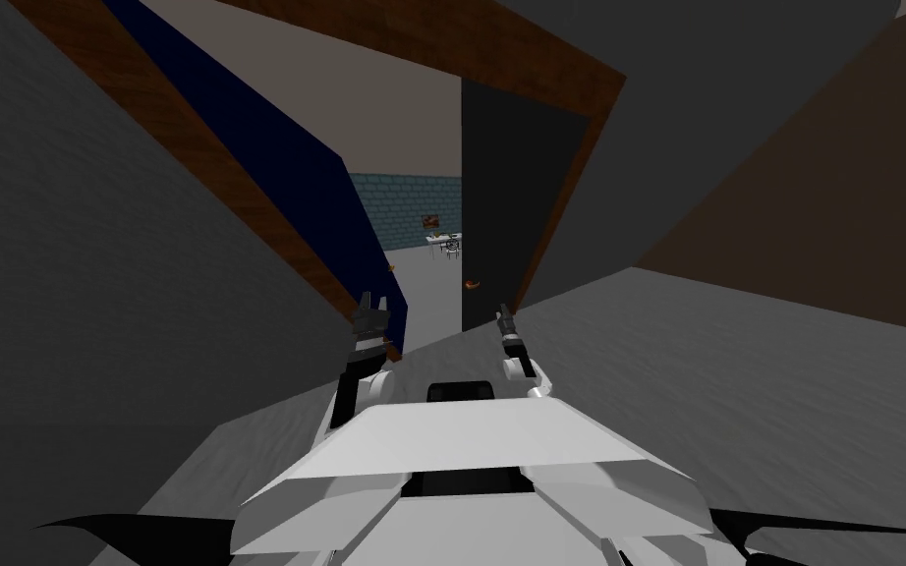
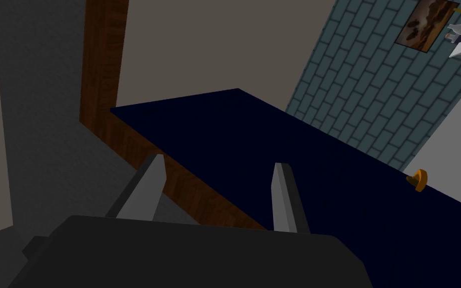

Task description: Push the door open

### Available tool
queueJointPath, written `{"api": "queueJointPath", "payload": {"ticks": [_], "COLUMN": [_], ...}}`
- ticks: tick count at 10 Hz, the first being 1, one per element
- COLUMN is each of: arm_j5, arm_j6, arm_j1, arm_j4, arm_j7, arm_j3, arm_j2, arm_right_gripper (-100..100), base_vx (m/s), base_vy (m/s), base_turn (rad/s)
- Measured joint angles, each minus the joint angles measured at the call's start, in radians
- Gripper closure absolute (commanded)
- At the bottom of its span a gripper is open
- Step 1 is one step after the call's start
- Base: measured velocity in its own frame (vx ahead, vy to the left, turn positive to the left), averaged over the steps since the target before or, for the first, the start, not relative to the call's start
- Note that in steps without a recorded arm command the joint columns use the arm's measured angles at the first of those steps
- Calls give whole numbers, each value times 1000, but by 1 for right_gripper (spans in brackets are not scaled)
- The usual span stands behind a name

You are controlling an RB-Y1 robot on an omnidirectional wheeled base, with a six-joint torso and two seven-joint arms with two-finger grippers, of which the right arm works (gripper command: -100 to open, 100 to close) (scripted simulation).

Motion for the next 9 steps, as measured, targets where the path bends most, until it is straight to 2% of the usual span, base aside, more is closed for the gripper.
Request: {"api": "queueJointPath", "payload": {"ticks": [5,9], "arm_j5": [-8,-12], "arm_j6": [-28,-52], "arm_j1": [-54,-94], "arm_j4": [130,228], "arm_j7": [1,6], "arm_j3": [2,5], "arm_j2": [-1,6], "arm_right_gripper": [-100,-100], "base_vx": [74,70], "base_vy": [-67,-68], "base_turn": [118,108]}}
